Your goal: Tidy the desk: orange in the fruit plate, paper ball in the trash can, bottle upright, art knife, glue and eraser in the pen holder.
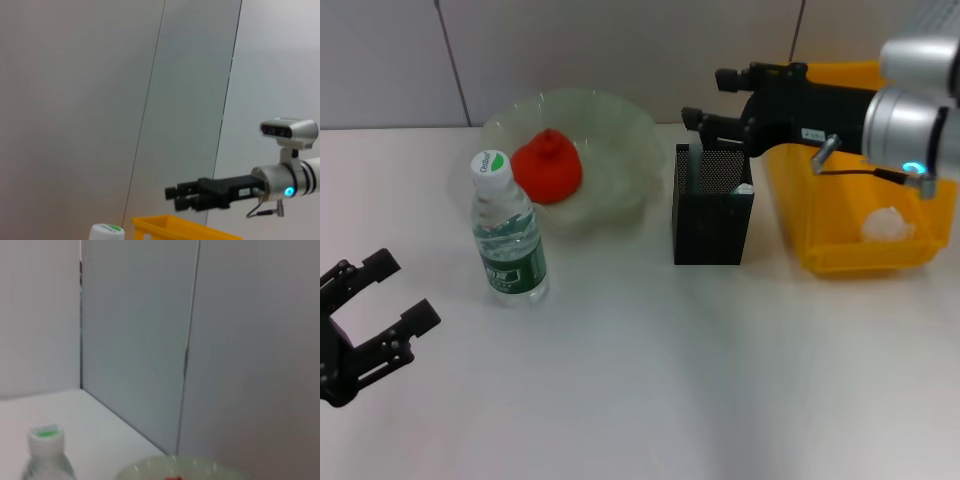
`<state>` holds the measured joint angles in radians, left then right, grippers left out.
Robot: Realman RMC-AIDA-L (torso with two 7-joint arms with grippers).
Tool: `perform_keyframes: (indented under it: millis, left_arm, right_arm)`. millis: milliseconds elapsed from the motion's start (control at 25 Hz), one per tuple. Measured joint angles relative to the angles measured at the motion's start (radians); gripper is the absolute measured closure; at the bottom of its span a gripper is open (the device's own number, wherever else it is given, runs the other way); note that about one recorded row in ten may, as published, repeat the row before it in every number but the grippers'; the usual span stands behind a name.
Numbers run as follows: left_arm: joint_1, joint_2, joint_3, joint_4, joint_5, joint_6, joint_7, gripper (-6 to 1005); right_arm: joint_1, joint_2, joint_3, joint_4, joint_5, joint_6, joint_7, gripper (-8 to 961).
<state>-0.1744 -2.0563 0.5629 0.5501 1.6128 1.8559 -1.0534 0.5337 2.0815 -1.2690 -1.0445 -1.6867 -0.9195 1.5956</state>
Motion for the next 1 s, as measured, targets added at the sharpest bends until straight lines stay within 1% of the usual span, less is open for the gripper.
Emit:
perform_keyframes:
  millis: [40, 80, 120, 160, 200, 240, 280, 360, 400, 440, 480, 560, 600, 720, 760, 800, 880, 960, 1000]
  left_arm:
    - [0.000, 0.004, 0.001, 0.017, 0.002, 0.004, -0.026, 170]
    - [0.000, 0.006, 0.003, 0.026, 0.005, 0.007, -0.039, 171]
    - [0.000, 0.006, 0.003, 0.026, 0.005, 0.007, -0.039, 171]
    - [0.000, 0.010, 0.009, 0.053, 0.014, 0.021, -0.060, 171]
    - [0.000, 0.010, 0.009, 0.053, 0.014, 0.021, -0.060, 171]
    - [0.000, 0.011, 0.011, 0.068, 0.022, 0.030, -0.068, 171]
    - [0.000, 0.012, 0.012, 0.079, 0.035, 0.039, -0.075, 171]
    - [-0.001, 0.016, 0.013, 0.091, 0.052, 0.049, -0.082, 171]
    - [-0.001, 0.016, 0.013, 0.091, 0.052, 0.049, -0.082, 171]
    - [-0.010, 0.030, 0.014, 0.099, 0.105, 0.066, -0.095, 171]
    - [-0.010, 0.030, 0.014, 0.099, 0.105, 0.066, -0.095, 171]
    - [-0.025, 0.039, 0.014, 0.107, 0.180, 0.080, -0.108, 171]
    - [-0.025, 0.039, 0.014, 0.107, 0.180, 0.080, -0.108, 171]
    - [-0.036, 0.040, 0.014, 0.122, 0.236, 0.090, -0.109, 171]
    - [-0.043, 0.041, 0.014, 0.126, 0.253, 0.092, -0.110, 171]
    - [-0.043, 0.041, 0.014, 0.126, 0.253, 0.092, -0.110, 171]
    - [-0.063, 0.046, 0.027, 0.136, 0.290, 0.101, -0.126, 171]
    - [-0.088, 0.047, 0.039, 0.148, 0.328, 0.111, -0.147, 171]
    - [-0.088, 0.047, 0.039, 0.148, 0.328, 0.111, -0.147, 171]
  right_arm:
    - [-0.030, 0.000, 0.012, -0.058, 0.001, -0.063, 0.037, 338]
    - [-0.045, 0.000, 0.023, -0.089, 0.001, -0.113, 0.052, 301]
    - [-0.058, -0.001, 0.036, -0.113, 0.003, -0.176, 0.061, 298]
    - [-0.070, -0.001, 0.049, -0.131, 0.007, -0.237, 0.065, 296]
    - [-0.070, -0.001, 0.049, -0.131, 0.007, -0.237, 0.065, 293]
    - [-0.092, -0.001, 0.068, -0.146, 0.024, -0.359, 0.063, 291]
    - [-0.092, -0.001, 0.068, -0.146, 0.024, -0.359, 0.063, 288]
    - [-0.121, -0.001, 0.082, -0.139, 0.041, -0.495, 0.055, 283]
    - [-0.121, -0.001, 0.082, -0.139, 0.041, -0.495, 0.055, 281]
    - [-0.144, -0.001, 0.086, -0.118, 0.042, -0.548, 0.027, 278]
    - [-0.144, -0.001, 0.086, -0.118, 0.042, -0.548, 0.027, 276]
    - [-0.171, 0.001, 0.088, -0.057, 0.045, -0.597, -0.040, 271]
    - [-0.171, 0.001, 0.088, -0.057, 0.045, -0.597, -0.040, 268]
    - [-0.181, 0.000, 0.103, 0.024, 0.052, -0.632, -0.104, 261]
    - [-0.186, 0.000, 0.125, 0.086, 0.053, -0.663, -0.191, 258]
    - [-0.186, 0.000, 0.125, 0.086, 0.053, -0.663, -0.191, 234]
    - [-0.189, -0.001, 0.149, 0.149, 0.053, -0.705, -0.284, 185]
    - [-0.190, -0.001, 0.177, 0.219, 0.053, -0.742, -0.353, 185]
    - [-0.190, -0.001, 0.177, 0.219, 0.053, -0.742, -0.353, 186]
